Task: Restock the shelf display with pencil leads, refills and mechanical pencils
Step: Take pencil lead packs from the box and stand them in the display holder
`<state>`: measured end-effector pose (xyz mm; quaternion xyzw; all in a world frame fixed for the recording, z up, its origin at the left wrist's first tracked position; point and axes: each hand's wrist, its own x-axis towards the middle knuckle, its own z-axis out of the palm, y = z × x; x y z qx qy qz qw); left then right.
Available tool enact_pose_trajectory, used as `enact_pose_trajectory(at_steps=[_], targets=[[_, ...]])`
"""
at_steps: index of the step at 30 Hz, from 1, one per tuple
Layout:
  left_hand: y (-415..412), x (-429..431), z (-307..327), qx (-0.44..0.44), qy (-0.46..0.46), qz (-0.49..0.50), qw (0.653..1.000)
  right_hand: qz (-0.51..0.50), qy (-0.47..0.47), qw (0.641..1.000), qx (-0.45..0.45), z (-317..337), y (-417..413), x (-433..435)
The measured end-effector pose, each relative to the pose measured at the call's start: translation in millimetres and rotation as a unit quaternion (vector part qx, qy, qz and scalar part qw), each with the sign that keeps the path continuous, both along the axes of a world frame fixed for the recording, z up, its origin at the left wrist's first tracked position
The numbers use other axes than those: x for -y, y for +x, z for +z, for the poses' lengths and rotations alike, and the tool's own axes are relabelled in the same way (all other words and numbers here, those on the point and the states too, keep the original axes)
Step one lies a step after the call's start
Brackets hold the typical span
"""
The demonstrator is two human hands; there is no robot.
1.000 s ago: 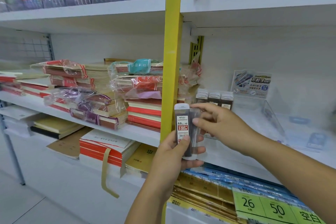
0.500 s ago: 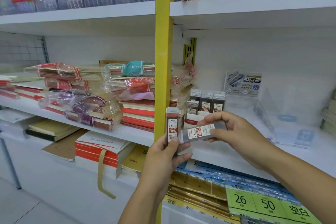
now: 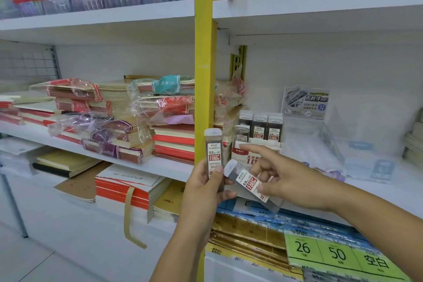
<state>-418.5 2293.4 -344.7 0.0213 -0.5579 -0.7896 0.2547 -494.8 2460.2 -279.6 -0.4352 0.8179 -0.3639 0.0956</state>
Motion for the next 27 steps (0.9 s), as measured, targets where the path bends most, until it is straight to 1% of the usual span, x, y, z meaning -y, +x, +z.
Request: enact_pose_trajectory(at_steps=[1, 2, 4, 6, 8, 10, 12, 14, 17, 20, 22, 23, 25, 27], targets=[[-0.5, 0.7, -0.2, 0.003, -0.005, 0.009, 1.000, 0.000, 0.003, 1.000, -0.008, 3.5, -0.9, 0.2], [-1.0, 2.1, -0.3, 0.006, -0.011, 0.015, 1.000, -0.012, -0.016, 1.000, -0.017, 8.7, -2.6, 1.2], [-2.0, 5.2, -0.2, 0.010, -0.024, 0.020, 0.999, -0.052, -0.108, 0.992, -0.045, 21.9, -8.5, 6.3], [-2.5, 7.0, -0.6, 0.013, -0.032, 0.020, 0.999, -0.091, -0.202, 0.969, -0.109, 34.6, -17.9, 14.6], [-2.7, 8.1, -1.1, 0.013, -0.037, 0.021, 0.999, -0.127, -0.237, 0.943, -0.195, 42.9, -29.2, 24.3], [-3.1, 9.1, -1.6, 0.015, -0.040, 0.023, 0.999, -0.158, -0.222, 0.928, -0.254, 44.7, -42.0, 34.2], [-3.8, 9.6, -2.3, 0.018, -0.041, 0.023, 0.999, -0.173, -0.175, 0.923, -0.297, 42.3, -53.4, 43.2], [-4.7, 9.7, -2.9, 0.023, -0.044, 0.022, 0.999, -0.179, -0.128, 0.919, -0.326, 38.1, -63.0, 50.2], [-5.9, 10.4, -2.9, 0.027, -0.052, 0.024, 0.998, -0.192, -0.087, 0.906, -0.367, 34.8, -74.3, 56.7], [-6.2, 12.0, -3.1, 0.028, -0.050, 0.025, 0.998, -0.211, -0.038, 0.901, -0.378, 36.6, -79.7, 60.6], [-5.9, 13.2, -2.9, 0.028, -0.046, 0.027, 0.998, -0.214, -0.021, 0.909, -0.357, 37.4, -80.1, 61.5], [-5.6, 13.7, -2.8, 0.027, -0.045, 0.028, 0.998, -0.211, -0.029, 0.917, -0.337, 37.9, -79.8, 61.9], [-4.9, 14.4, -2.6, 0.026, -0.044, 0.030, 0.998, -0.210, -0.075, 0.930, -0.291, 40.8, -80.2, 62.1], [-4.3, 14.8, -2.4, 0.026, -0.044, 0.032, 0.998, -0.223, -0.125, 0.934, -0.249, 46.9, -82.7, 61.7]])
